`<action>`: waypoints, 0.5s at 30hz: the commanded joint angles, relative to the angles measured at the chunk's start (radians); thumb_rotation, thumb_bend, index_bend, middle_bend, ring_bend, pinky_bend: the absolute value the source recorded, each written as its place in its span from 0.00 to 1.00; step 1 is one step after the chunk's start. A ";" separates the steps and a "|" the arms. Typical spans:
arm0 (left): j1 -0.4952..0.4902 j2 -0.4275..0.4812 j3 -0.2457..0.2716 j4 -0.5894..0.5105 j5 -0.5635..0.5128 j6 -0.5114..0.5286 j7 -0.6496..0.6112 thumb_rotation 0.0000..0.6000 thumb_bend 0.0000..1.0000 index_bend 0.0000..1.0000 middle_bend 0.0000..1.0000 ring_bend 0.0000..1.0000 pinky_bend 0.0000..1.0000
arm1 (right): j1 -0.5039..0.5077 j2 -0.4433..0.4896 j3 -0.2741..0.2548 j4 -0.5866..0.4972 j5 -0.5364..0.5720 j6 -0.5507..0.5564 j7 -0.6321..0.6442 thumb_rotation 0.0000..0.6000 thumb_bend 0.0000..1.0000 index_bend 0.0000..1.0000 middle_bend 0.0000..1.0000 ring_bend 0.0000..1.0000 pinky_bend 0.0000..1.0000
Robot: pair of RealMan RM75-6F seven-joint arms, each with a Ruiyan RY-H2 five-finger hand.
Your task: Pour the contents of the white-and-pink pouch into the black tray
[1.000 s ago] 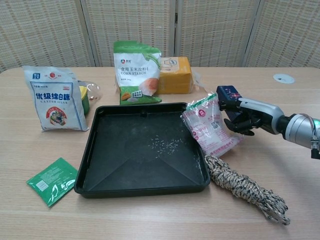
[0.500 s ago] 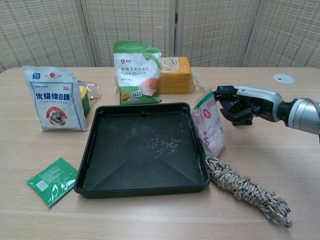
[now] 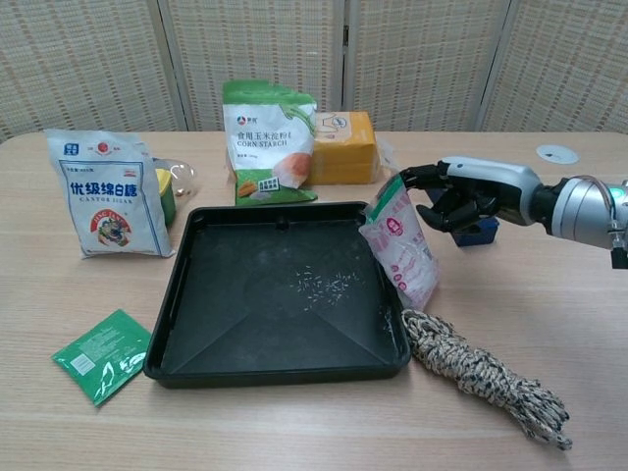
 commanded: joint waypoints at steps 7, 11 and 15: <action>-0.003 -0.006 0.000 0.002 0.006 -0.002 -0.003 1.00 0.40 0.04 0.13 0.09 0.00 | -0.024 0.046 0.014 -0.047 0.052 -0.052 -0.109 1.00 0.68 0.11 0.14 0.82 0.86; -0.004 -0.004 -0.001 0.003 0.007 -0.001 -0.005 1.00 0.40 0.04 0.13 0.09 0.00 | -0.042 0.076 0.024 -0.075 0.072 -0.047 -0.150 1.00 0.68 0.08 0.13 0.81 0.86; -0.006 -0.001 -0.004 0.004 0.010 0.001 -0.011 1.00 0.40 0.04 0.13 0.09 0.00 | -0.076 0.126 0.034 -0.120 0.101 -0.029 -0.248 1.00 0.68 0.06 0.12 0.81 0.86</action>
